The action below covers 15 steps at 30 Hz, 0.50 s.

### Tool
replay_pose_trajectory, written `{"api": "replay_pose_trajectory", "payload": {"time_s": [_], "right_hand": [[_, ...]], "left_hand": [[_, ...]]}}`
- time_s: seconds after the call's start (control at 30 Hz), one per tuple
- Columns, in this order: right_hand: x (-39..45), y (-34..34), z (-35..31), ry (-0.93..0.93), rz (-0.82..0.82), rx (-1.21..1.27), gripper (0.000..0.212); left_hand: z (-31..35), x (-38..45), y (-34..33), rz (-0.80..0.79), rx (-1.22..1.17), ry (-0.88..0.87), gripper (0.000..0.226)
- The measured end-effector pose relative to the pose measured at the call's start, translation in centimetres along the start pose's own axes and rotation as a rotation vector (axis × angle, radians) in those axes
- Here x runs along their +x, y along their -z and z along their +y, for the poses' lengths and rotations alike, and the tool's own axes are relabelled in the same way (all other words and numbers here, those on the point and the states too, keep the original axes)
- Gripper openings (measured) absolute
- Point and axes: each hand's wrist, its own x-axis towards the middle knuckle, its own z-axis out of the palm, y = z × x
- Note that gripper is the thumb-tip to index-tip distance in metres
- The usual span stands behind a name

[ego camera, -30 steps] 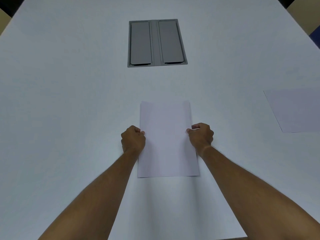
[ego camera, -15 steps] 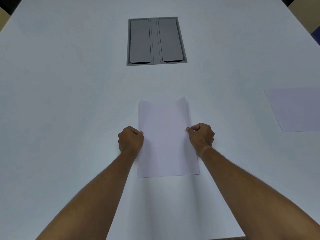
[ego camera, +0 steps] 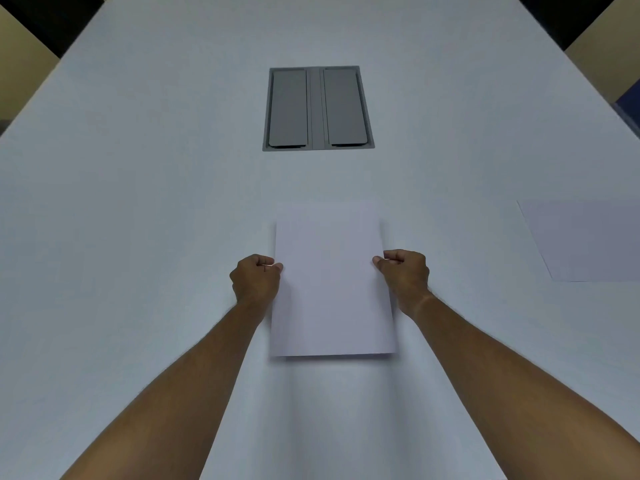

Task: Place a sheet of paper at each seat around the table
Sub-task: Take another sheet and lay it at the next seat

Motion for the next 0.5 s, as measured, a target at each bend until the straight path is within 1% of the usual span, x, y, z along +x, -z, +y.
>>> {"api": "replay_pose_trajectory", "payload": {"time_s": [0.07,0.2,0.5], "right_hand": [[-0.2,0.4,-0.7,0.006,-0.042,0.03,0.011],[-1.0,0.9,-2.2,0.003,-0.124,0.065,0.02],[-3.8,0.7,-4.2,0.055,-0.295,0.13,0.014]], "left_hand": [[0.5,-0.3,0.7,0.013,-0.033,-0.016,0.006],[1.5,-1.1,2.2,0.037,-0.109,-0.025,0.005],[2.0,-3.3,7.2,0.101,-0.2,-0.03,0.003]]}}
